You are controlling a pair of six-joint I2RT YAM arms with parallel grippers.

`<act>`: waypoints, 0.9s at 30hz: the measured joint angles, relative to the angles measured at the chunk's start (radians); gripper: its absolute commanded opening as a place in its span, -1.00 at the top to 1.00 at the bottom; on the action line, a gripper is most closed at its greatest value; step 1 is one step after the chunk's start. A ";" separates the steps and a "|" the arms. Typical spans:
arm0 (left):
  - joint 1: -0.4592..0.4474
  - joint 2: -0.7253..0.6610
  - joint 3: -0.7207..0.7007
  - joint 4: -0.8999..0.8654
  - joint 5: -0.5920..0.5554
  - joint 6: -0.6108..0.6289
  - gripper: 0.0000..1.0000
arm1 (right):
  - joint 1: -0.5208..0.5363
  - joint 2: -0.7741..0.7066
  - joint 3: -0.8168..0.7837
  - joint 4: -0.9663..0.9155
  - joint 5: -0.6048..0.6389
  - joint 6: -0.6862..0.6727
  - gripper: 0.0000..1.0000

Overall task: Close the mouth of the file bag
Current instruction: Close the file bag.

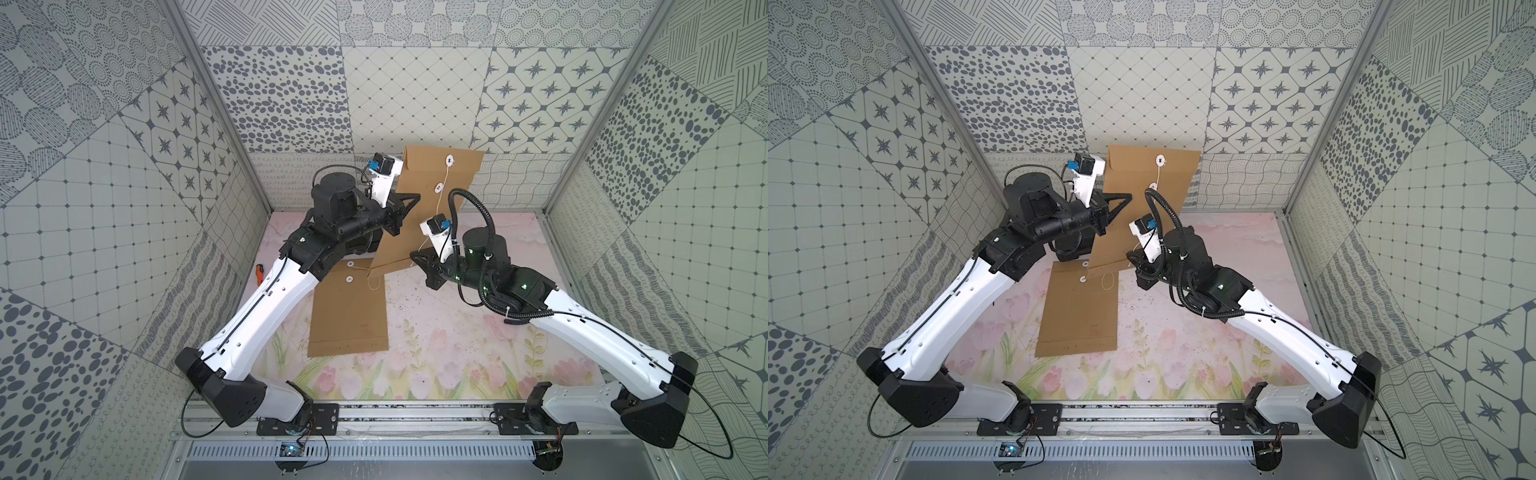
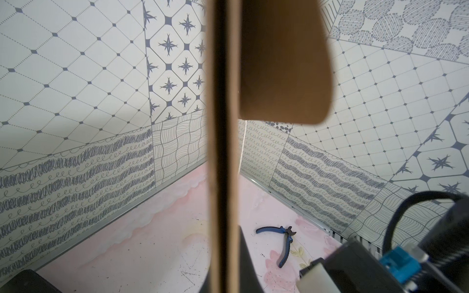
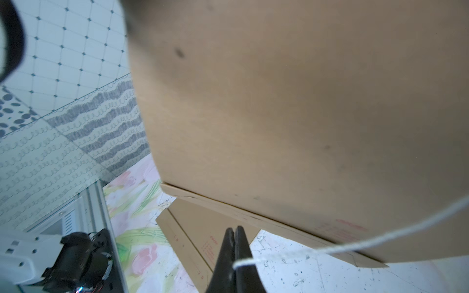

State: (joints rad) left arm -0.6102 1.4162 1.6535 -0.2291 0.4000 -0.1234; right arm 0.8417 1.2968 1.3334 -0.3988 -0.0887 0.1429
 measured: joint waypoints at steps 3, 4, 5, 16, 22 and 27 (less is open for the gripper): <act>0.002 -0.003 -0.023 0.002 0.023 0.004 1.00 | 0.006 0.032 0.040 -0.045 -0.043 -0.004 1.00; 0.005 -0.005 -0.031 0.002 0.036 0.004 1.00 | 0.006 0.040 0.046 -0.056 -0.061 -0.005 1.00; 0.008 -0.006 -0.039 0.002 0.050 0.003 1.00 | 0.006 0.045 0.047 -0.066 -0.080 -0.006 1.00; 0.129 -0.016 -0.140 0.136 0.255 -0.134 1.00 | 0.016 0.079 0.049 -0.137 -0.247 -0.023 1.00; 0.148 -0.002 -0.232 0.255 0.357 -0.235 1.00 | 0.020 0.080 0.059 -0.145 -0.296 -0.008 1.00; 0.158 0.031 -0.303 0.386 0.424 -0.347 1.00 | 0.023 0.084 0.061 -0.144 -0.327 0.016 1.00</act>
State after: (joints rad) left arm -0.4526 1.4471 1.3506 0.1574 0.8242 -0.4706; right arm 0.8646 1.3811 1.3941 -0.5426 -0.4156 0.1585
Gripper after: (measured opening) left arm 0.047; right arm 0.047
